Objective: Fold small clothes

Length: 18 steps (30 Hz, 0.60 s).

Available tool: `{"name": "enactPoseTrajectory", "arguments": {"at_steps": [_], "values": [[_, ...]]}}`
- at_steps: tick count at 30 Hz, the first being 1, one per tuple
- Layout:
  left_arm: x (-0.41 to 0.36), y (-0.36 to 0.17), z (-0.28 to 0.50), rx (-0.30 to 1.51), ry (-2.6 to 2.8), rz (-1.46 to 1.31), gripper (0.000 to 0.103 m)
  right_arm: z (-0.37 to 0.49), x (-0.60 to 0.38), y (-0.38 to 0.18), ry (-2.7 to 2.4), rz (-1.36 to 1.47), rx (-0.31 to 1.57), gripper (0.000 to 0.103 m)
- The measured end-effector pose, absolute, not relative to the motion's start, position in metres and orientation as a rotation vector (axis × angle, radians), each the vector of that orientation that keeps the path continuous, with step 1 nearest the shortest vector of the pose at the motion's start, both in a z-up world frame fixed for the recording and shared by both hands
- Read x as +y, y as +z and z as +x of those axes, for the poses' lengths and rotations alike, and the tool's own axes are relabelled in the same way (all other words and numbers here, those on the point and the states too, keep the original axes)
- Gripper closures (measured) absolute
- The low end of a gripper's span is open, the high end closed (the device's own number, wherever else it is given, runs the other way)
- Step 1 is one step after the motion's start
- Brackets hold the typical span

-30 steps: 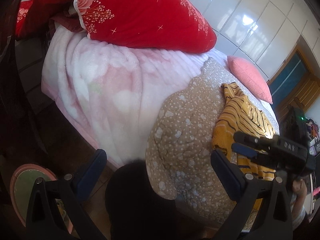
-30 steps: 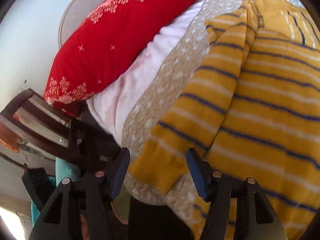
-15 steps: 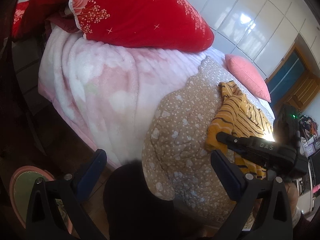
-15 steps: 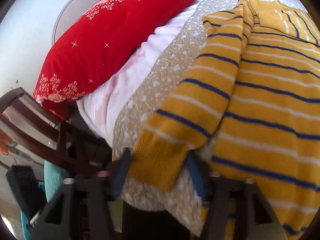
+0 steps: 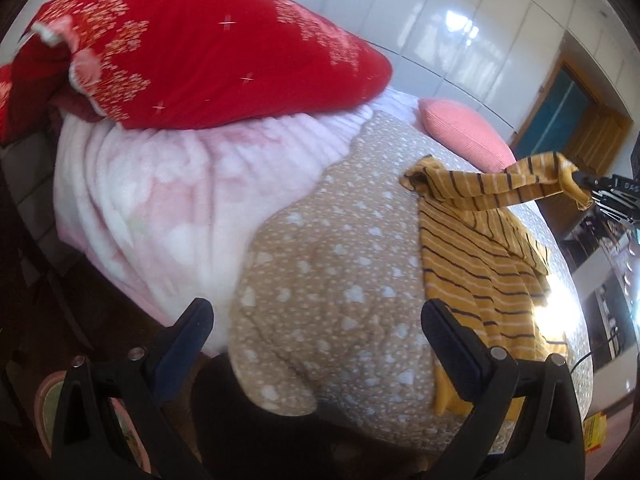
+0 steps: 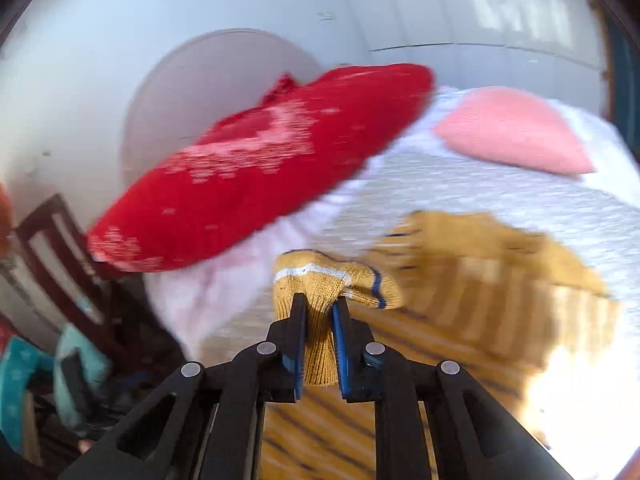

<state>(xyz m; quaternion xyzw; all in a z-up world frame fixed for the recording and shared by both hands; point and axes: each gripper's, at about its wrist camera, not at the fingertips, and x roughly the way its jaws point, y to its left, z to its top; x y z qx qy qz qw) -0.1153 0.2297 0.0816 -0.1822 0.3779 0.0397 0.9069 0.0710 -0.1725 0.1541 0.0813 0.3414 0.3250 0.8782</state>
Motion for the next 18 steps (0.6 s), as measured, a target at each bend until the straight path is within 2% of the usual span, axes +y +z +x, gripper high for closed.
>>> {"name": "enactPoseTrajectory", "arguments": {"at_steps": [7, 14, 15, 18], "values": [[0.182, 0.086, -0.09, 0.816, 0.015, -0.319, 0.0, 0.134, -0.293, 0.093, 0.337, 0.111, 0.85, 0.092], [0.142, 0.099, -0.064, 0.837, -0.061, -0.236, 0.0, 0.145, -0.344, 0.016, 0.246, 0.123, 0.946, 0.092], [0.137, 0.1, -0.059, 0.839, -0.071, -0.224, 0.0, 0.141, -0.347, 0.011, 0.245, 0.12, 0.951, 0.09], [0.119, 0.1, -0.039, 0.841, -0.106, -0.194, 0.0, 0.125, -0.358, 0.006, 0.215, 0.186, 0.933, 0.077]]}}
